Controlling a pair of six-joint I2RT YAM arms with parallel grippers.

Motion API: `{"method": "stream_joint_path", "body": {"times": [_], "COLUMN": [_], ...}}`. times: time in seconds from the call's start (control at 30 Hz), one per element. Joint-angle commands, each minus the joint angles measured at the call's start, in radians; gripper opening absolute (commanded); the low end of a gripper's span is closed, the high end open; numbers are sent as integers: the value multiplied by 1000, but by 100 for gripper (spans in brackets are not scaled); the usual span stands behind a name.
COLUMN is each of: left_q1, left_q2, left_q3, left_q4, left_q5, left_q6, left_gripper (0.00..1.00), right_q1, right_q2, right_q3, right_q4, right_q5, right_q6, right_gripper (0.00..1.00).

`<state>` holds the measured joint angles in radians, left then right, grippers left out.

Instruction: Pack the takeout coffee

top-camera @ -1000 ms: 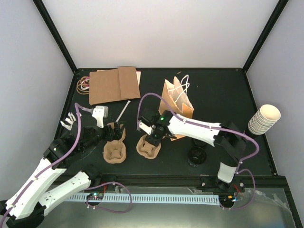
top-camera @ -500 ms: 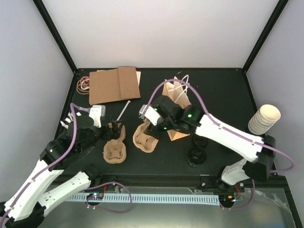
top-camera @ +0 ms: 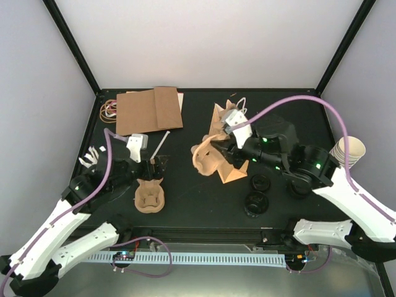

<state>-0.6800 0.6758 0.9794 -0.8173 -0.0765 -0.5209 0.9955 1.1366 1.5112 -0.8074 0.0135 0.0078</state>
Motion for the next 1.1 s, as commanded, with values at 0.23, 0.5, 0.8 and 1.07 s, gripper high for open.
{"method": "stream_joint_path", "body": {"times": [0.23,0.5,0.8,1.07], "left_q1": [-2,-72,-101,-102], "left_q2": [132,236,244,210], "left_q3": [10,73,74,65], "left_q4": [186,210,220,196], "left_q5": [267,277,261,242], "left_q6": [-29,-63,-81,-79], "left_gripper": [99,99,99,99], "right_q1": [-29,-72,-327,-485], "right_q2": [-179,-222,-214,-133], "right_q3": [-127,-156,-210,-227], "right_q4": [143,161,230,213], "right_q5": [448,674,630,574], "right_q6": [80,107,210,283], "right_gripper": [39,39,39,39]}}
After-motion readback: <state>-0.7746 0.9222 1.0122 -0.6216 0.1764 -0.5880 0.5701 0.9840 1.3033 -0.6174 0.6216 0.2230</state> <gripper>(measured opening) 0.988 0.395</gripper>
